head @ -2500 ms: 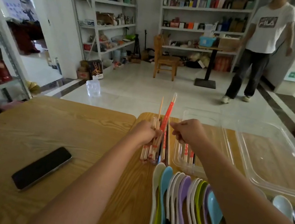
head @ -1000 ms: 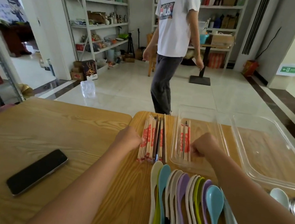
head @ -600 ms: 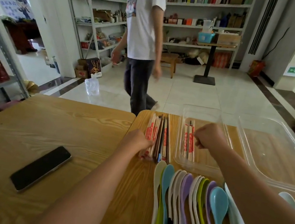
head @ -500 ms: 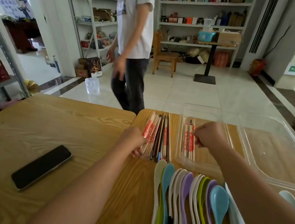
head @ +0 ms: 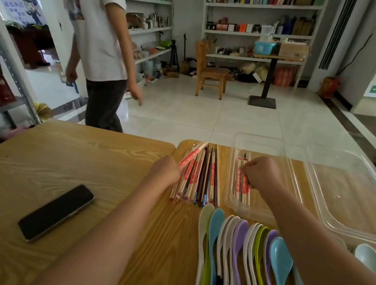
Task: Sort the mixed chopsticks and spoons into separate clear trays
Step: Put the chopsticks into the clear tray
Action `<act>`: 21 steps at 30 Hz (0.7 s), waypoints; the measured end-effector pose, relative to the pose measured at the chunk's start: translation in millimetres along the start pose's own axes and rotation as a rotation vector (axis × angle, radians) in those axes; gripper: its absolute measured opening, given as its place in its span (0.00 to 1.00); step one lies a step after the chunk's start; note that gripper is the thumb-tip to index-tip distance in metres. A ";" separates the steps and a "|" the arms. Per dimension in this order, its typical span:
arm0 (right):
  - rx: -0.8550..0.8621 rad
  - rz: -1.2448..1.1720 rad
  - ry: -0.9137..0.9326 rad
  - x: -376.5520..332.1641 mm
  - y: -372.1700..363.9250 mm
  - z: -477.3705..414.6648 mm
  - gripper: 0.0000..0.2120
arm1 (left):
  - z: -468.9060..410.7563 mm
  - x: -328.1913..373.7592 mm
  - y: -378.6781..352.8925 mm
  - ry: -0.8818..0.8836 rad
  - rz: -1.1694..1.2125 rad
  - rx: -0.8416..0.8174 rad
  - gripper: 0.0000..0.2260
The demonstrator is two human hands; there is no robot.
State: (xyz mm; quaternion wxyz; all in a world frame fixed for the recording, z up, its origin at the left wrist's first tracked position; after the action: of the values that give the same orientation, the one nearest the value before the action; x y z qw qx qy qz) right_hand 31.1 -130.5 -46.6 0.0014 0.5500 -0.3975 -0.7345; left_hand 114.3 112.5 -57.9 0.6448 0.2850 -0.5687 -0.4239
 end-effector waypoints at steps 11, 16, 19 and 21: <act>-0.079 -0.377 -0.030 -35.7 -2.1 26.6 0.14 | 34.2 68.6 -18.5 -0.198 0.532 -0.176 0.11; -0.109 -0.499 -0.117 -35.5 2.8 28.5 0.12 | 50.0 93.9 -28.2 -0.253 0.622 -0.226 0.10; -0.118 -0.501 -0.145 -30.5 9.5 26.4 0.10 | 58.4 102.7 -27.7 -0.315 0.550 -0.231 0.11; -0.102 -0.508 -0.144 -26.7 18.5 22.1 0.10 | 60.0 105.7 -27.3 -0.352 0.529 -0.229 0.13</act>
State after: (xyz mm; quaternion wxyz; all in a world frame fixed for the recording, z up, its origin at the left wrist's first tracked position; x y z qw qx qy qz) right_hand 15.7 -118.6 -12.5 -0.1836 0.5777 -0.2085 -0.7675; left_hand 49.1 14.3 -17.7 0.6521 -0.0240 -0.6743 -0.3457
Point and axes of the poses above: each hand's wrist, its own z-axis away from the middle knuckle, its own y-axis out of the back of the hand, x = y × z, the point moved 6 cm from there along -z, towards the middle knuckle, and after that the axes turned 2 degrees about -z, right-handed, at the moved point
